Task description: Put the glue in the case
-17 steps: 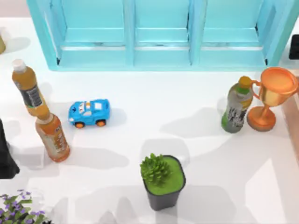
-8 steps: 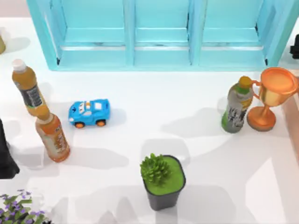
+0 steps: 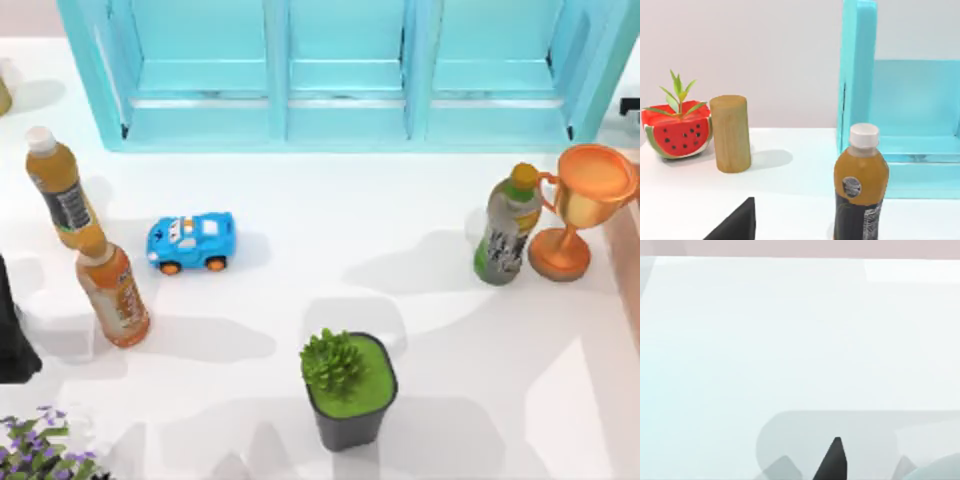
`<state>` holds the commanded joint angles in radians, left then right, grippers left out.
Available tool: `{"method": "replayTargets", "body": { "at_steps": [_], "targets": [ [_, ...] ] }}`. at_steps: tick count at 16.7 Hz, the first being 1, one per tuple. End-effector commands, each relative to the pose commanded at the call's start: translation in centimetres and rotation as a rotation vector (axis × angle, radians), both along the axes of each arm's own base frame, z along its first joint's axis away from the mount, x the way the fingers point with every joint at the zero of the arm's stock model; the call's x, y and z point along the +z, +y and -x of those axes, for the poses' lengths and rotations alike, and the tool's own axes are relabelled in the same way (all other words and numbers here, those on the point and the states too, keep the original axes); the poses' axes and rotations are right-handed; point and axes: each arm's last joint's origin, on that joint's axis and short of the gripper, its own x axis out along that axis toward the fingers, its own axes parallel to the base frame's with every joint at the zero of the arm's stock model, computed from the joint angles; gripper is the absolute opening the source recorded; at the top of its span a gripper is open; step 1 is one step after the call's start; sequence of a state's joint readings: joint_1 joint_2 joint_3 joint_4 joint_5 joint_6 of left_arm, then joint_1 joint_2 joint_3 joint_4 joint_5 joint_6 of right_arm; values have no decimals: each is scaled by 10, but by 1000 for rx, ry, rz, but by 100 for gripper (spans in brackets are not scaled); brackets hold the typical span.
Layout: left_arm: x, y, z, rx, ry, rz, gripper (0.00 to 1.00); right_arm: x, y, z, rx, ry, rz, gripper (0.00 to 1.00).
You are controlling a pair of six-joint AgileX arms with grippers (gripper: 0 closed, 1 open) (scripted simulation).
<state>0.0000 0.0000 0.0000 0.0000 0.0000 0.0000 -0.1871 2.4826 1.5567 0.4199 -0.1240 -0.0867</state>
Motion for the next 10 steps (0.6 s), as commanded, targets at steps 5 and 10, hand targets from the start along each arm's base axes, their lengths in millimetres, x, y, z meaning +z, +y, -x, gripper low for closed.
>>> {"method": "replayTargets", "body": {
  "at_steps": [5,10],
  "targets": [
    [0,0,0,0,0,0,100,0,0,0,0,0,0,0],
    [0,0,0,0,0,0,100,3,-2,0,-6,-5,0,0]
  ]
}}
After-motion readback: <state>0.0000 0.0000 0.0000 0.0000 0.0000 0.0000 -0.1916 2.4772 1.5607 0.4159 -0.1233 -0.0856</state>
